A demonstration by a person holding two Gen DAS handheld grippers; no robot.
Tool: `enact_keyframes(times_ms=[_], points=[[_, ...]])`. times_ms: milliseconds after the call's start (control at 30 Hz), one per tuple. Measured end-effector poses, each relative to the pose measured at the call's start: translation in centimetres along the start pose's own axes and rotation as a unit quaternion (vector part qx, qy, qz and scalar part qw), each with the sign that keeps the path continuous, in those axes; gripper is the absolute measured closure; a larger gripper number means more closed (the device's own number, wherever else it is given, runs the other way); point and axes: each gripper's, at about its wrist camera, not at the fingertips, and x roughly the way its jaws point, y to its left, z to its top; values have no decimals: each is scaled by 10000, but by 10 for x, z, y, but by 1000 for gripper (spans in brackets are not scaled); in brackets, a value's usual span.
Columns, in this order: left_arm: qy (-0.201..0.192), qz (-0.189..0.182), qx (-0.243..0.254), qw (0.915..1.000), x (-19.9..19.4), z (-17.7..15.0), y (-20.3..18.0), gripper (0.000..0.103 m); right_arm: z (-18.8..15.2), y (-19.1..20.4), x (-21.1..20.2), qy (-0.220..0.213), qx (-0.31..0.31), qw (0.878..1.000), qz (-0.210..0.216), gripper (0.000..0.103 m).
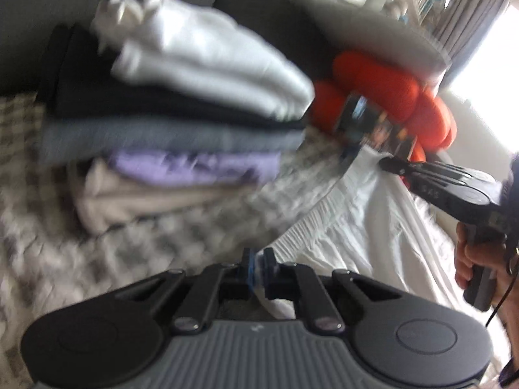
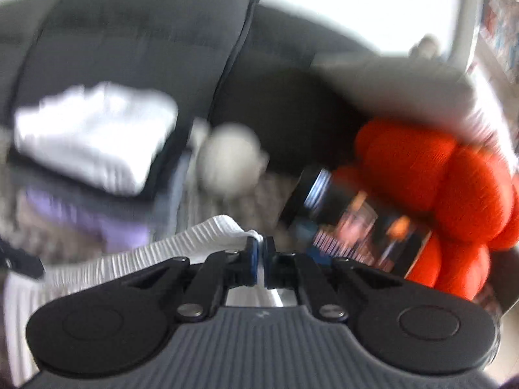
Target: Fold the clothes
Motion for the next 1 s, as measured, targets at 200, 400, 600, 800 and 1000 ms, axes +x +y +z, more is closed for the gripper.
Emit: enact_keyframes(times_ms=[200,400,600,800,1000], points=[[6,147,426,9990,5,-6,-7,97,-19,1,21,523,-16,9986,-20,100],[252,136,377,9989,9,-3,1,91,-13,-30,-26,260,593,9978,-143,47],[351,131,314,9988,2,2,6,79,-52,-71,-104,510,1341,9863,-808,40],[355,182,416,9983,0,5,3,77,-150,-103,-231,856,2743,9394,-1870,40],[387,324,615,9968,4,6,-4,77,-253,-97,-356,1230,4281,8440,-2988,40]])
